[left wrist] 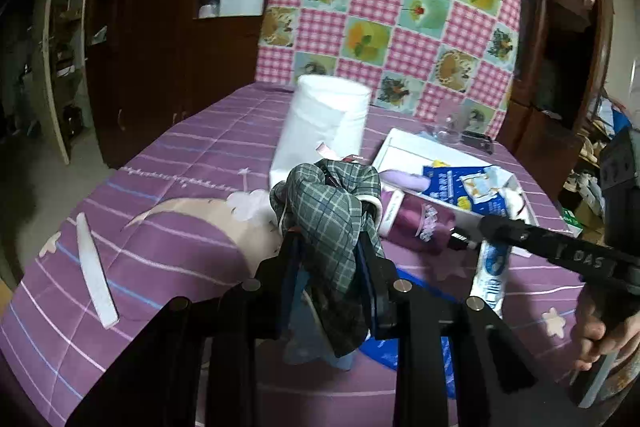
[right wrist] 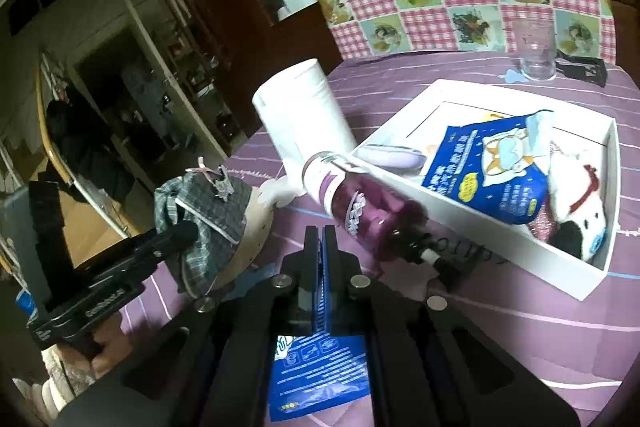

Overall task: Organize soft objects
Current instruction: 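Lower the plaid cloth into the tray and open the left gripper while the right holds the blue packet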

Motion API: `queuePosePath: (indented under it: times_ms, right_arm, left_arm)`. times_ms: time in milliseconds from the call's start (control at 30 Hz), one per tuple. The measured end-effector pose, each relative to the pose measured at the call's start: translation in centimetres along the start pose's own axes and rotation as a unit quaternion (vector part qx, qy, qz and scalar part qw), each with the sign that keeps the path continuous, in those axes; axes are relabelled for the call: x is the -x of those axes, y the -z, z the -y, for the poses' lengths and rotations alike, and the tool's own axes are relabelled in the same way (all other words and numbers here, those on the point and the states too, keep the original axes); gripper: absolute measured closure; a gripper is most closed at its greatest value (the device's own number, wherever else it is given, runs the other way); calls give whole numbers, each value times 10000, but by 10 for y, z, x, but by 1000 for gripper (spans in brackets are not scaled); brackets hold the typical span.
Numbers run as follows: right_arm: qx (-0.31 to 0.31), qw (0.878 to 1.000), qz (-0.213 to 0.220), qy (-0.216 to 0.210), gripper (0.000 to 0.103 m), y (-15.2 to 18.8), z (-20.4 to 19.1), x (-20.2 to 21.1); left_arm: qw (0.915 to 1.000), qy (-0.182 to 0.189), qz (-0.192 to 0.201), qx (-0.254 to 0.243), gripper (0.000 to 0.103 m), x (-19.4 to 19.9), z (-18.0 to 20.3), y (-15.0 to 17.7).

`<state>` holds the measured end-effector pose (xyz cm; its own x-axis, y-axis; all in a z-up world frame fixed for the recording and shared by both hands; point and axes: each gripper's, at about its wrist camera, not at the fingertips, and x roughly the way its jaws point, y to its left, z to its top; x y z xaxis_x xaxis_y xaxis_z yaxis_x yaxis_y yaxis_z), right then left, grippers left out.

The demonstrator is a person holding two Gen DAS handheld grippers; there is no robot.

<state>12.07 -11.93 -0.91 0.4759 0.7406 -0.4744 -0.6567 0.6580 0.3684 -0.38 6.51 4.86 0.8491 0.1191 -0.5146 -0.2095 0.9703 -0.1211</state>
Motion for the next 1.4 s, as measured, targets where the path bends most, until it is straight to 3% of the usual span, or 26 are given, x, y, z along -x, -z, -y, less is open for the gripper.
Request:
queuePosePath:
  times_ms: [367,767,1167,1300,1400]
  right_arm:
    - [-338,9989,255,185,100,-9,27,18]
    - [-851,9936,696,256,100,-18,61,46]
    - [-1423,9804,1319,347,100,-30,96,66]
    - [-1371,9777,1469,605,100,-44,101,63]
    - [-1553,9716,1695,553,100,-45,111,57]
  left_arm:
    - [9990,99,135,-411,76,-12,48,-33]
    - [9970,504,-116,-568,76,-45,81,-47]
    - [9936,651,-131,-915,76,-77,122,-63]
    - [9928,628,-174,-1007,76,-98,131,-68]
    - [9930,601,-259,-988,76,-116,134,-70]
